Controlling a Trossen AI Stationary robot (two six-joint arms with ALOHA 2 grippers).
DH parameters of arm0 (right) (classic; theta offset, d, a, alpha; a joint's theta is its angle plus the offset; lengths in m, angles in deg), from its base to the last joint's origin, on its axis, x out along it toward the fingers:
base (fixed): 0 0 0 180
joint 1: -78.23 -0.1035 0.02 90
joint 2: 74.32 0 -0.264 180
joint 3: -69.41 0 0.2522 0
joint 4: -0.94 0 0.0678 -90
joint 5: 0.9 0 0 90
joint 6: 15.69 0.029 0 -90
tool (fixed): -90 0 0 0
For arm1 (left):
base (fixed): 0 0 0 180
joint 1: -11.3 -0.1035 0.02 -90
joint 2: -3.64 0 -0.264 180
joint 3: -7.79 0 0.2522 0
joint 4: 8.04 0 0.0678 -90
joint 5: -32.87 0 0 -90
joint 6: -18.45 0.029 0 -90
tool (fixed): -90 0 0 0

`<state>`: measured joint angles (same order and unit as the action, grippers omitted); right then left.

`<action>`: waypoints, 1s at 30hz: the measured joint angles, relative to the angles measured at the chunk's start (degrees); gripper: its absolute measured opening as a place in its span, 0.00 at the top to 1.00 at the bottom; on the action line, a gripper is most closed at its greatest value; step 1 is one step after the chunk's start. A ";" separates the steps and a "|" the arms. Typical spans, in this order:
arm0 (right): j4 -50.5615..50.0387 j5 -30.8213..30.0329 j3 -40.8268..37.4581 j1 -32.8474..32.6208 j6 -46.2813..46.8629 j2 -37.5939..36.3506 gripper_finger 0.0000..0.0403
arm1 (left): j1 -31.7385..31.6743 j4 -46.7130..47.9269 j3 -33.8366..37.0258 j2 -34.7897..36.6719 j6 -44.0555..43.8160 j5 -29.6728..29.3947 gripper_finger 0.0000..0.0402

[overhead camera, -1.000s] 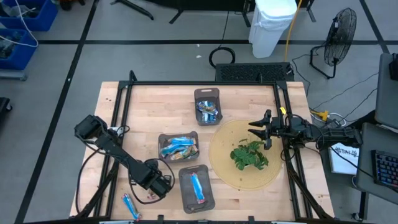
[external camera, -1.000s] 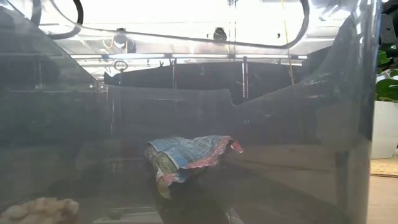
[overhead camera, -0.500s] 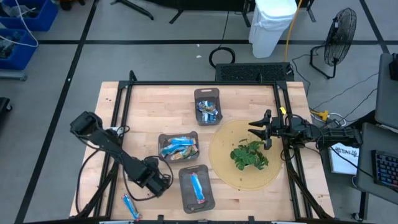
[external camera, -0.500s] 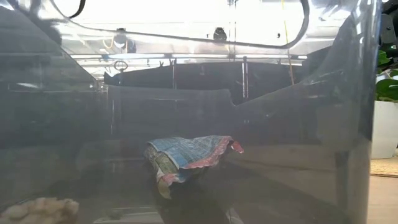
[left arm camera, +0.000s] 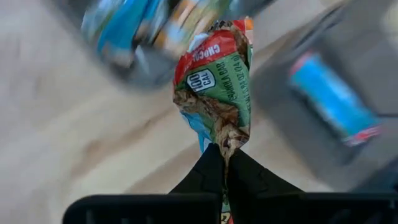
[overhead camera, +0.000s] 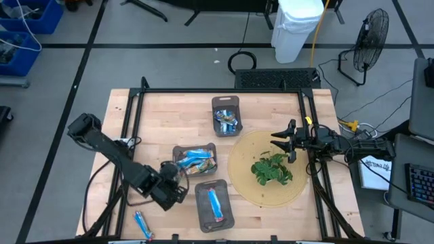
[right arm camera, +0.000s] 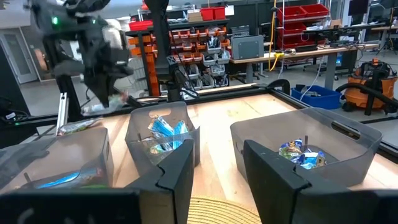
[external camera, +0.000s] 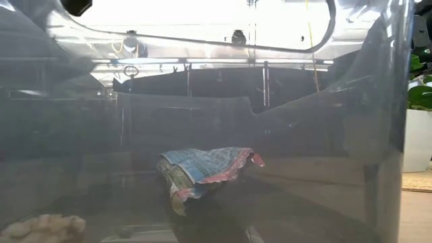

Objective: Pick and place Granola Bars by type
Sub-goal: Put the red granola bar into the bottom black bin

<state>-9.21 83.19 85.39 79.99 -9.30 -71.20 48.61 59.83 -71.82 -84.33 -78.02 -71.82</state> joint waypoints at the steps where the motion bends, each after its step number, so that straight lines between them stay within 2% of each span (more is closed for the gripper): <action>1: -0.01 0.00 -0.02 0.01 0.00 0.00 0.68 | -0.73 -0.47 -0.54 0.53 2.09 -0.75 0.99; 5: -0.03 0.00 -0.01 0.01 -0.01 0.00 0.68 | -3.59 -5.53 -1.79 1.65 12.72 -1.93 0.99; 11: 0.00 0.00 0.00 0.00 -0.01 0.00 0.68 | -8.31 -18.80 -2.00 1.34 35.61 -1.78 0.99; 15: 0.00 0.00 -0.01 0.01 -0.02 0.01 0.68 | -9.88 -24.40 -2.00 0.94 48.58 1.30 0.99; 25: 0.01 0.00 -0.01 0.00 -0.02 0.00 0.68 | -11.62 -28.00 -2.00 0.47 53.03 2.59 0.99; 30: -0.02 0.00 0.00 0.02 -0.02 0.02 0.68 | -11.18 -29.61 -2.00 -1.40 59.77 5.61 0.99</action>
<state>-9.23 83.19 85.39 80.01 -9.32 -71.18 37.44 30.22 -73.82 -85.73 -18.25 -66.21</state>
